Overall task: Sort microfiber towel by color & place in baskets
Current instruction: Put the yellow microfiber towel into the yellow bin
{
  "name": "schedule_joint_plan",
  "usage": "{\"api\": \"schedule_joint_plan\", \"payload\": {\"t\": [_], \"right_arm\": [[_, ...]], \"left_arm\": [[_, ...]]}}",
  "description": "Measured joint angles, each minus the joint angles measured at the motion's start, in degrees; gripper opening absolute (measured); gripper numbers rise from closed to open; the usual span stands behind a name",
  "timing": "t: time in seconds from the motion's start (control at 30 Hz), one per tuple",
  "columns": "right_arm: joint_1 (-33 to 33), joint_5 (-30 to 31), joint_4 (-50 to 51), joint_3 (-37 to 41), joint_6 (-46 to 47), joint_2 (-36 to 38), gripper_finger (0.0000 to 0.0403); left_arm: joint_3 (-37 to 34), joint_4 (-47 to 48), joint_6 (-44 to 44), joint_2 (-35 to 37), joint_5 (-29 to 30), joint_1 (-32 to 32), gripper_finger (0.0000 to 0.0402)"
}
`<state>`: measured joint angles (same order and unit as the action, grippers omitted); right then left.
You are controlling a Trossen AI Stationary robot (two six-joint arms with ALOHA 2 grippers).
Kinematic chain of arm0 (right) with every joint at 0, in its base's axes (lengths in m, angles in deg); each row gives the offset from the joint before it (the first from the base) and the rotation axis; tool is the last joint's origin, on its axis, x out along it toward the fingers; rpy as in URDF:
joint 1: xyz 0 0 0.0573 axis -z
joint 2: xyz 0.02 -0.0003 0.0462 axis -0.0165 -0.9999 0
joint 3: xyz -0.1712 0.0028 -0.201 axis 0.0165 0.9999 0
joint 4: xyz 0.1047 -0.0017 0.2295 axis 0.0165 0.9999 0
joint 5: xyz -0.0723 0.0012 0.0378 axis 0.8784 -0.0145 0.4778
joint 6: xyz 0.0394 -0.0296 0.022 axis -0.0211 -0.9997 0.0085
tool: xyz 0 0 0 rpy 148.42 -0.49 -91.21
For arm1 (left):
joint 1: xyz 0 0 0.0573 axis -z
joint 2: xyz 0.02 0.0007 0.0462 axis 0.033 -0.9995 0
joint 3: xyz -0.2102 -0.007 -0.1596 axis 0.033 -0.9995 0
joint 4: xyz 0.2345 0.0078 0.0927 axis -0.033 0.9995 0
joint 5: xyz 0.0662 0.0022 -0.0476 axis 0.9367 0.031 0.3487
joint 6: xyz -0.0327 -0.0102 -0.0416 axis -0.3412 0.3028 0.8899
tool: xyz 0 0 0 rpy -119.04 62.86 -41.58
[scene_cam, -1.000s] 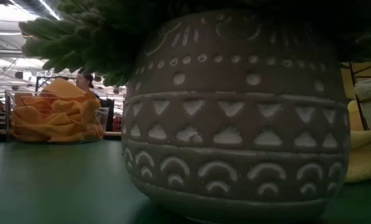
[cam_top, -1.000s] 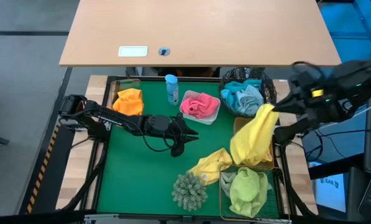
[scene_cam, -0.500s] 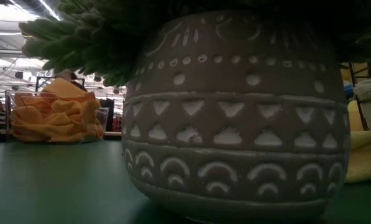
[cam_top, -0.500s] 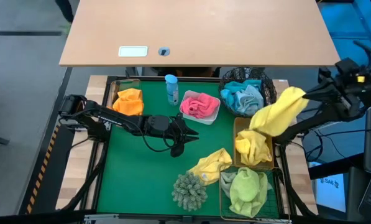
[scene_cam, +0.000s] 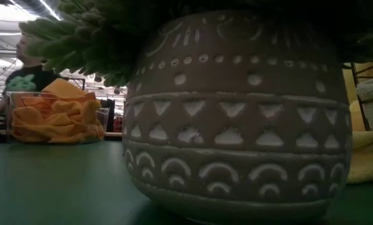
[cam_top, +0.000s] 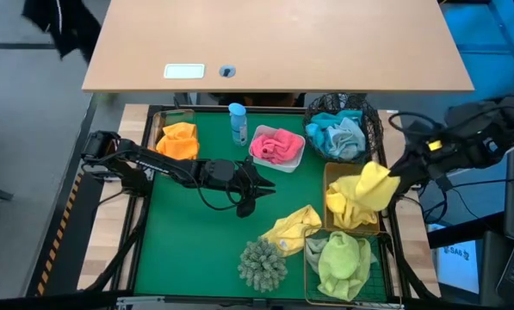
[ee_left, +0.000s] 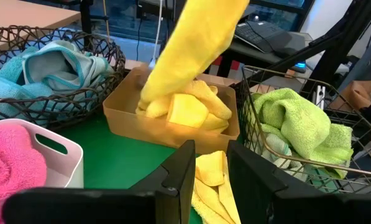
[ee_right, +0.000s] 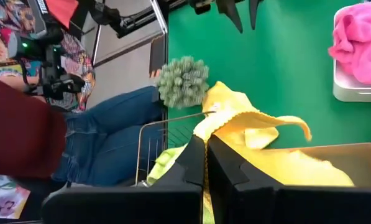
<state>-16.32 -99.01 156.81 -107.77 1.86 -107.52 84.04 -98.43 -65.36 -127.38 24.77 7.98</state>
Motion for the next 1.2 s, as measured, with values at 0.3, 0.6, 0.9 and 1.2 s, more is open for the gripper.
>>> {"api": "schedule_joint_plan", "payload": {"t": [0.3, 0.6, 0.9, 1.2], "right_arm": [[0.02, 2.45, -0.03, 7.54, 1.22, 0.17, 0.0002], [0.02, 2.45, -3.17, 25.13, 1.05, 2.83, 0.0002], [0.02, 8.48, -6.12, 43.85, 5.50, 5.99, 0.0003], [0.01, 12.52, -14.38, 57.46, 9.94, 5.53, 0.0003]], "left_arm": [[0.00, 0.00, 1.44, 0.00, 0.00, 0.11, 0.0089], [0.00, 0.02, 1.49, 0.00, 0.00, 0.16, 0.0089], [0.00, 0.02, 1.40, 0.00, 0.02, 1.18, 0.0089], [0.02, 0.02, 1.36, 0.00, 0.02, 1.49, 0.0089]]}}
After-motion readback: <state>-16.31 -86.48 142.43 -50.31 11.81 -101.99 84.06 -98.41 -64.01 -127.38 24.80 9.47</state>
